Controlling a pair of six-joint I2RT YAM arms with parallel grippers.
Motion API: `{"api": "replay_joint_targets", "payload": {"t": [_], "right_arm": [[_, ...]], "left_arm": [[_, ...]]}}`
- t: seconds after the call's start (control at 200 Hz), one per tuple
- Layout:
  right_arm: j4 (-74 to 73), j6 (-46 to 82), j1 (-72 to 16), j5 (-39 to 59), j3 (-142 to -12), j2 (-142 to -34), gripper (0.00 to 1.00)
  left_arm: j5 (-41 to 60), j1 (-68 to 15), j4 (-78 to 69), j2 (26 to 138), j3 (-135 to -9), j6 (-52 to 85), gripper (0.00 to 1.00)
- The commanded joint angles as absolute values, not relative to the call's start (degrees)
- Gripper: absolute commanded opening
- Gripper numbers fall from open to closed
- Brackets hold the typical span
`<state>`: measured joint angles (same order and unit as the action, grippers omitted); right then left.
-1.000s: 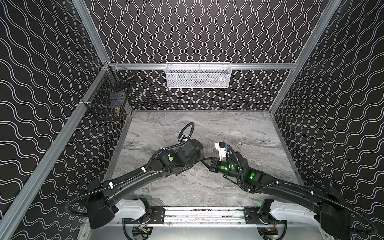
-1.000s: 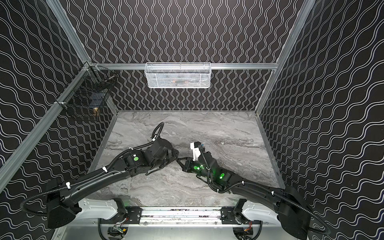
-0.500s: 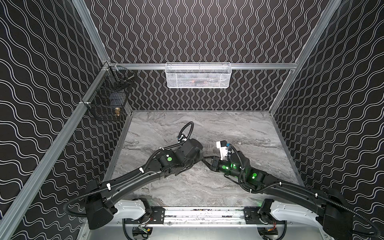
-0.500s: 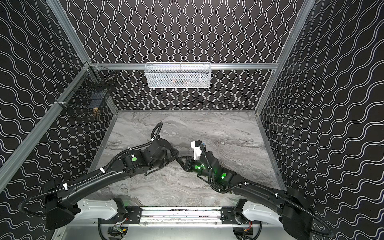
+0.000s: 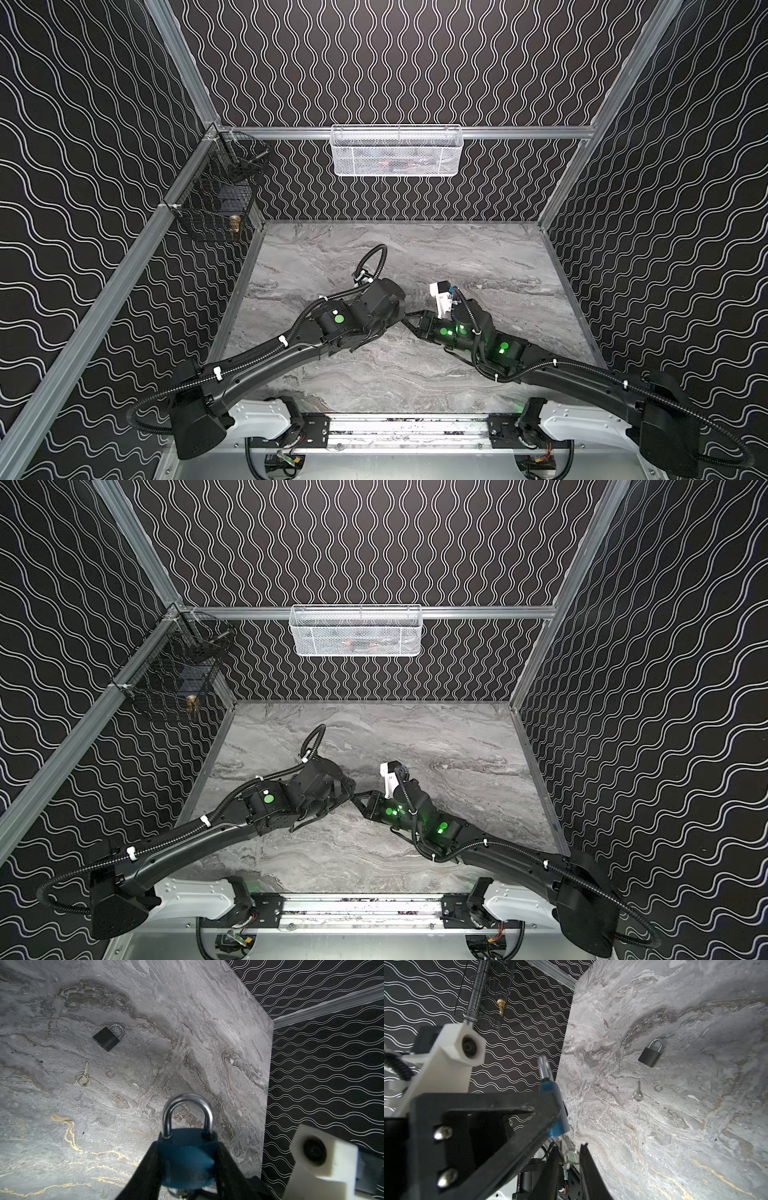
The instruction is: Unlock with the key
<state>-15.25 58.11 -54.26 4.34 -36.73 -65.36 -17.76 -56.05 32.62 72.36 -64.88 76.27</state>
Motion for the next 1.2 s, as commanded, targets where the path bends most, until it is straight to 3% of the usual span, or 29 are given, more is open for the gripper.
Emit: {"api": "replay_joint_targets", "payload": {"t": [0.0,0.911,1.196], "right_arm": [[-16.38,59.56,-54.32,3.56,-37.08,-65.57,0.18],[-24.05,58.97,-54.31,6.01,-34.69,-65.31,0.0],[-23.39,57.95,-54.21,5.41,-35.1,-65.13,0.0]], "left_arm": [[-18.68,-55.99,29.93,72.03,-64.84,76.84,0.03],[-13.04,-55.99,21.38,68.8,-61.85,80.73,0.02],[-12.88,-55.99,20.86,68.49,-61.91,80.99,0.02]]}}
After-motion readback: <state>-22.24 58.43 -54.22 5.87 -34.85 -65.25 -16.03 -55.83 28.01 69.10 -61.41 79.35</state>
